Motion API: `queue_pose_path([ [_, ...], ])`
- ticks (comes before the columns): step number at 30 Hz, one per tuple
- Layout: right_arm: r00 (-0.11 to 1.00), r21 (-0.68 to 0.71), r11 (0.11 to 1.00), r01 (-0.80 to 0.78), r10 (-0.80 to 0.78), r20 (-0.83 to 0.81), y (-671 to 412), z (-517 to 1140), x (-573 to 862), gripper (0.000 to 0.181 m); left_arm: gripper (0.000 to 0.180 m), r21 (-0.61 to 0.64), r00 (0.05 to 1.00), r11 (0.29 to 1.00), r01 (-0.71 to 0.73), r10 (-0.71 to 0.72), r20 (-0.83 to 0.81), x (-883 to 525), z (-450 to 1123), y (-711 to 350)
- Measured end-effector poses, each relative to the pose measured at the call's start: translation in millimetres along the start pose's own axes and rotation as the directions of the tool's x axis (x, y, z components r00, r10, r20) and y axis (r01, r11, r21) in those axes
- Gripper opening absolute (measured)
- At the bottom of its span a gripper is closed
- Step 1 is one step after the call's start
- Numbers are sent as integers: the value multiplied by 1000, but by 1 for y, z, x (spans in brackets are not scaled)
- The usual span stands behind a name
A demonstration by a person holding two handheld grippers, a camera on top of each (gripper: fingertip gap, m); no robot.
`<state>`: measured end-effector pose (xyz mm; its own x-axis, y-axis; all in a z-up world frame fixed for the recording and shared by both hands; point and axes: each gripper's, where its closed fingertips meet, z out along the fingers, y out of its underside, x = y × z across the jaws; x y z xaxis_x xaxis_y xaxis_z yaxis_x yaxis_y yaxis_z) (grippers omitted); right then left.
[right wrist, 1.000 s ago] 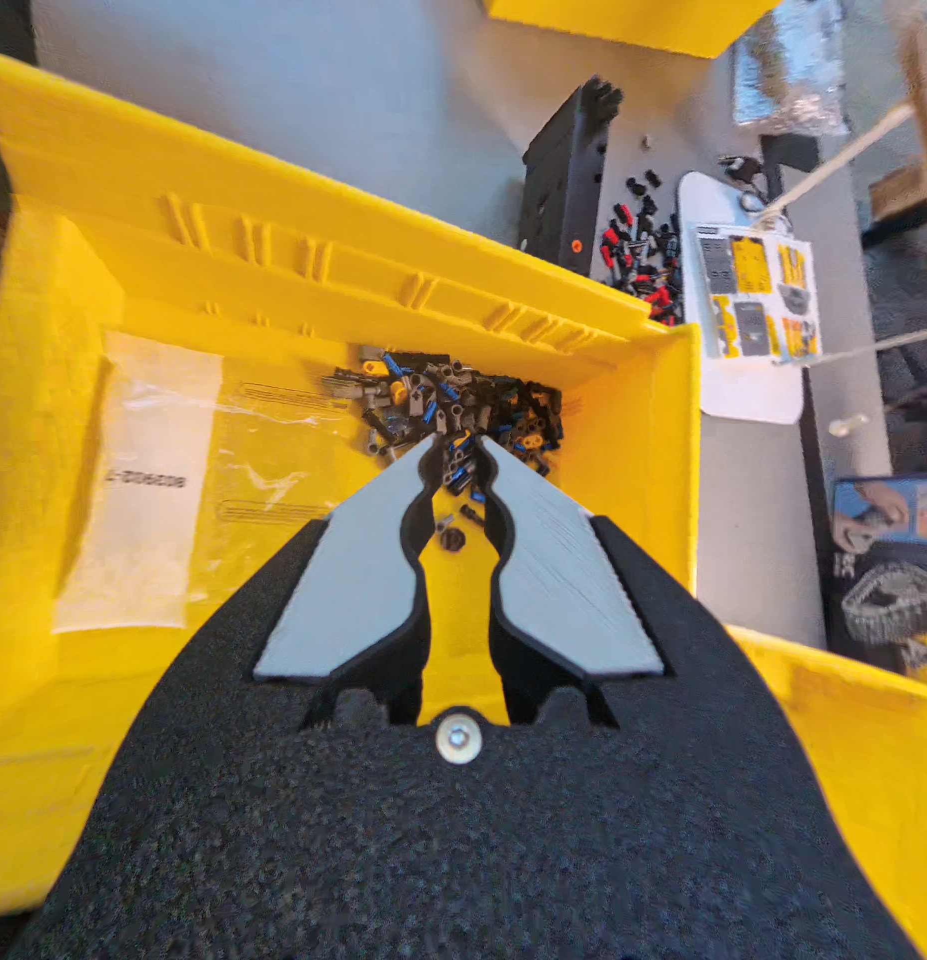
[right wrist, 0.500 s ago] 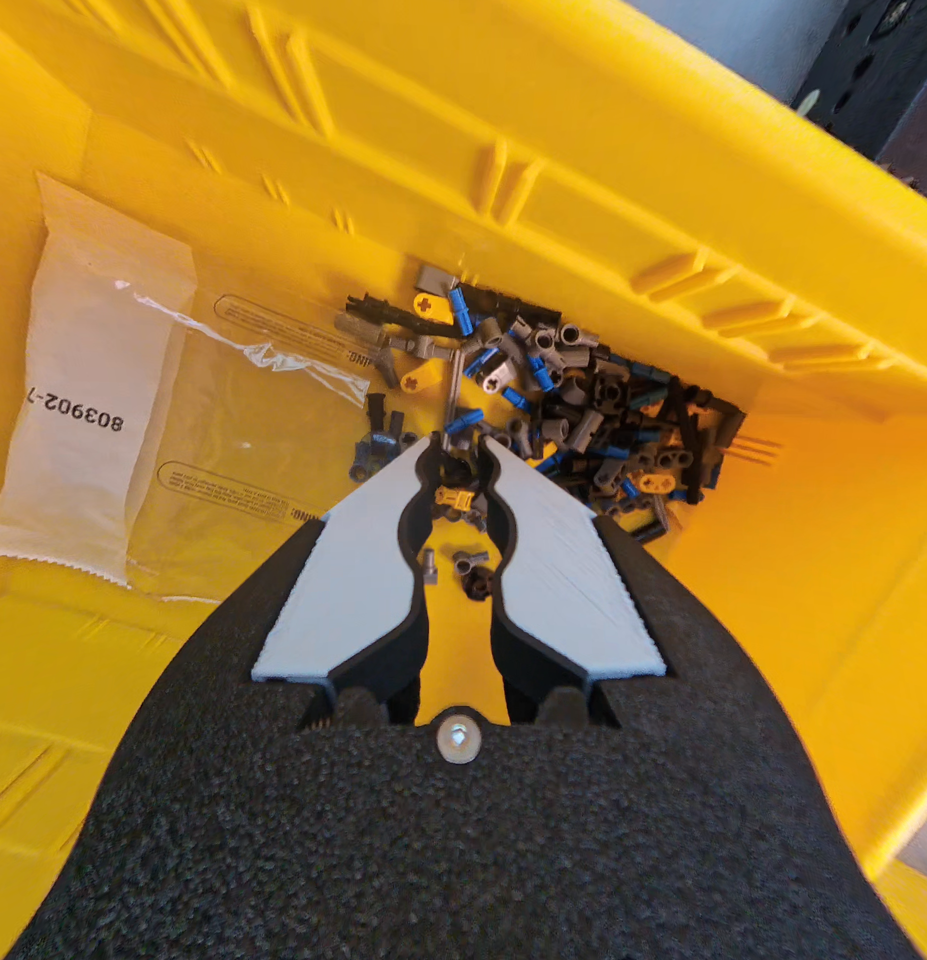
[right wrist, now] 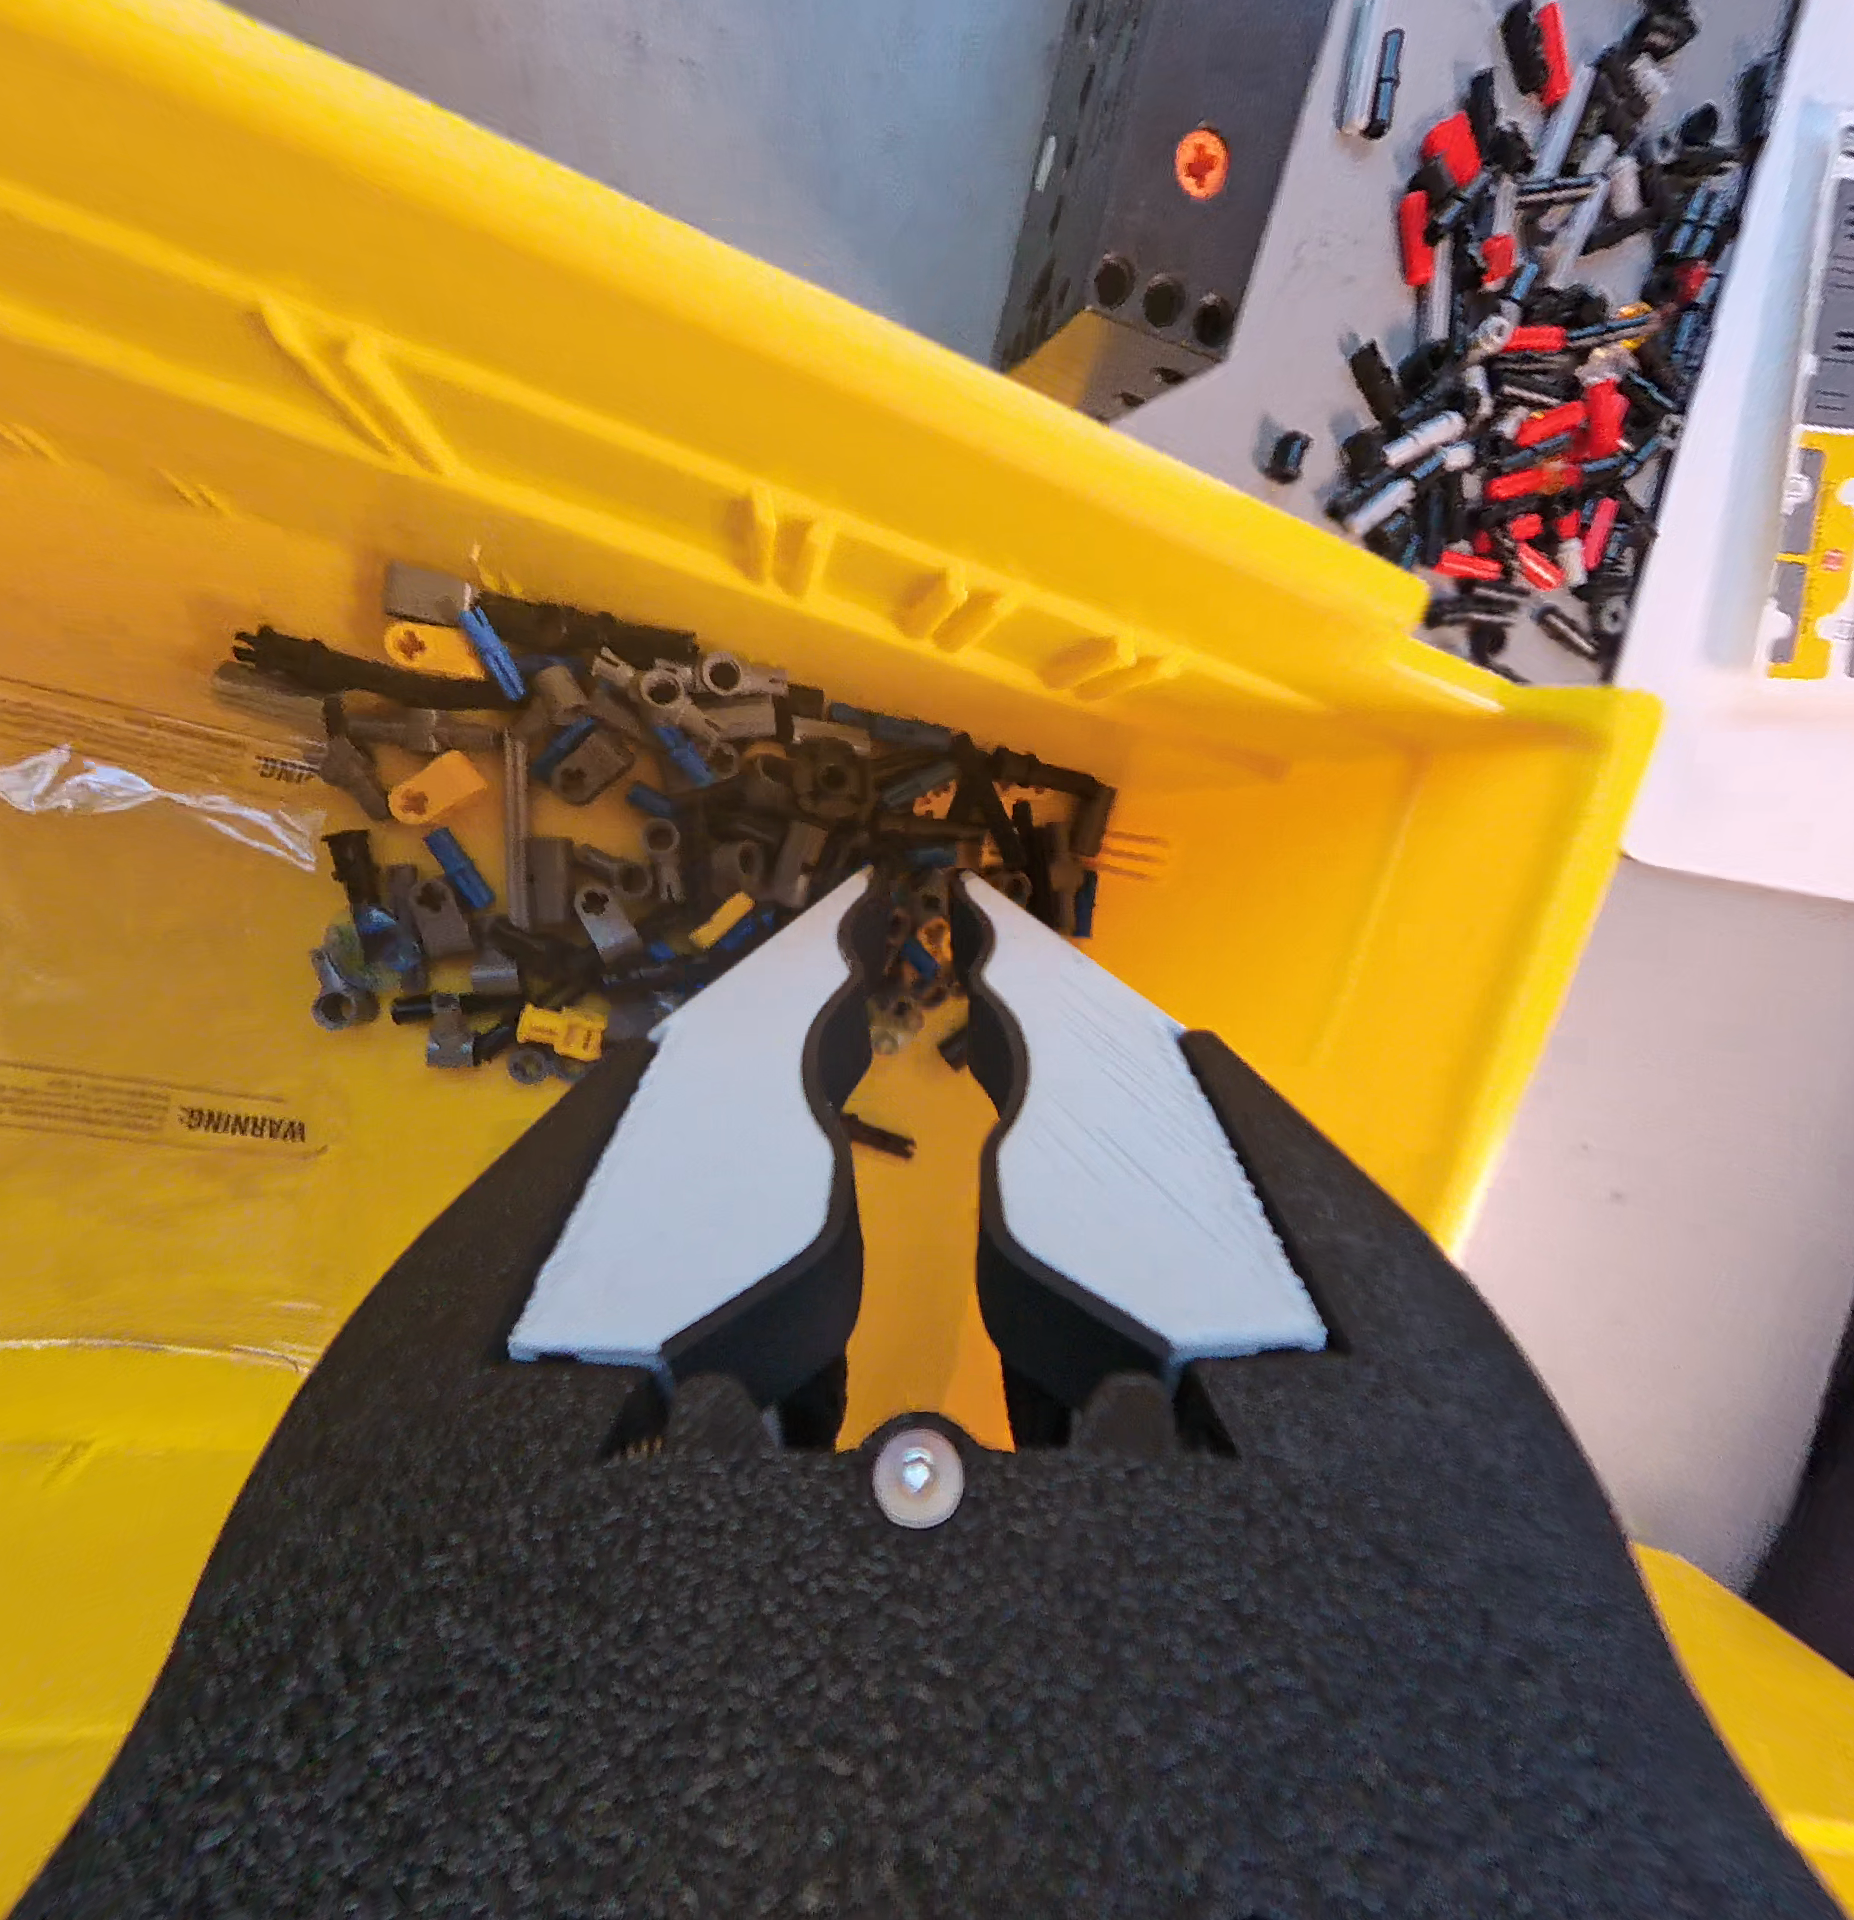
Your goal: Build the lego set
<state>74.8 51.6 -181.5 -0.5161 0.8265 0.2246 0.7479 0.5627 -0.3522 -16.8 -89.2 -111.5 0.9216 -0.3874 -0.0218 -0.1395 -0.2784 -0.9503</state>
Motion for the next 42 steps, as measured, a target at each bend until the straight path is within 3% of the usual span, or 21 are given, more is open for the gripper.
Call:
queue_pose_path([
  [11, 978, -17, 996, 83, -78, 196, 5, -2, -41, 4, 47, -28, 1000, 1000, 3, -4, -19, -2, 12, 4],
  [18, 999, -58, 998, 8, -6, 43, 34, -40, 4, 5, 47, -35, 1000, 999, 6, -7, -24, -4, 16, 6],
  [34, 996, -187, 981, 45, -29, 89, 47, -10, -18, 14, 48, -49, 1000, 999, 2, -3, -23, -6, 21, 11],
  [42, 991, -182, 982, 55, -31, 132, 44, -9, -23, 5, 48, -46, 1000, 999, 18, -19, -23, -7, 20, 14],
])
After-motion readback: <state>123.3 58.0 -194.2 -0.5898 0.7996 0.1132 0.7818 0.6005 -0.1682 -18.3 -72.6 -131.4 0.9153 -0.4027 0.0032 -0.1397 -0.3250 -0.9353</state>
